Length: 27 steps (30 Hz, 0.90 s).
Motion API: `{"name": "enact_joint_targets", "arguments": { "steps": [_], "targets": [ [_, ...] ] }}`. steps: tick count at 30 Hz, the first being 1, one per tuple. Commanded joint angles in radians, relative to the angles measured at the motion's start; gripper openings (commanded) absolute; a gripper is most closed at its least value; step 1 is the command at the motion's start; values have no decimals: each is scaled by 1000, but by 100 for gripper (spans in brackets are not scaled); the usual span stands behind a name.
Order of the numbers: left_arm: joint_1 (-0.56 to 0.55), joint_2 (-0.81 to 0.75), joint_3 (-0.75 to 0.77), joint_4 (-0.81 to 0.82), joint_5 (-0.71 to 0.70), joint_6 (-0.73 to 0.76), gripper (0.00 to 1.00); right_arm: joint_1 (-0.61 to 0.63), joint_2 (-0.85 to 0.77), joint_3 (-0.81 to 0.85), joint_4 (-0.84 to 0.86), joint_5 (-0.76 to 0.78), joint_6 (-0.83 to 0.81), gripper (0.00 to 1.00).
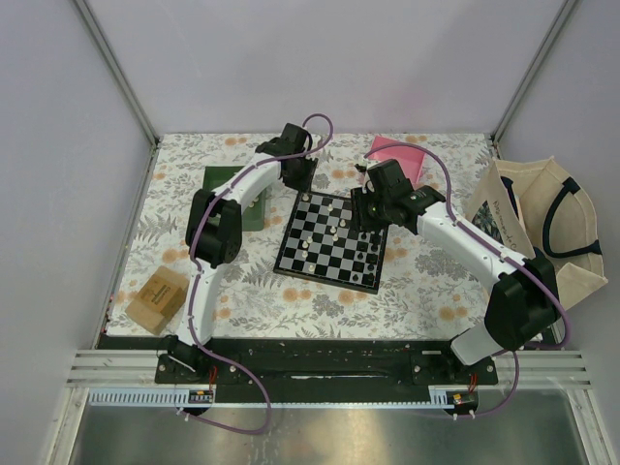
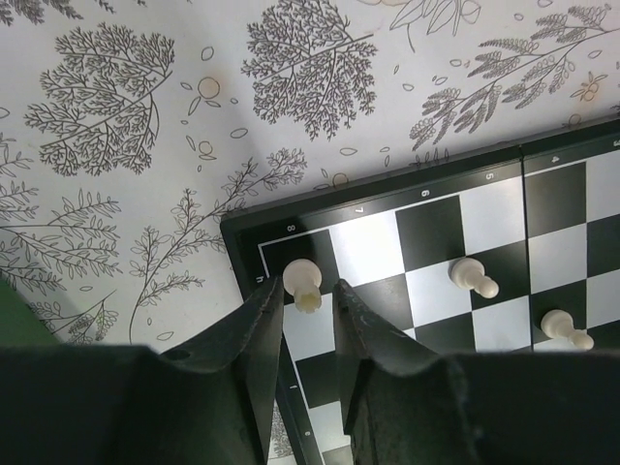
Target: Set up the chess pieces on the board
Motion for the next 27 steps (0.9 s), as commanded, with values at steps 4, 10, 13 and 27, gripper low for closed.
{"name": "enact_joint_targets", "arguments": {
  "steps": [4,10,13,27],
  "targets": [
    [-5,-40,38,55,24,-24,42,-8,3,0,31,2,-5,43],
    [4,-258,-167,224,-81,-35,59,-10,6,6,26,7,-4,44],
    [36,-373,-261,287,-129,-51,74,-10,9,9,28,4,-2,44],
    [301,-536,-453,301,-273,-275,99,-12,29,21,26,-4,-2,45]
  ]
}}
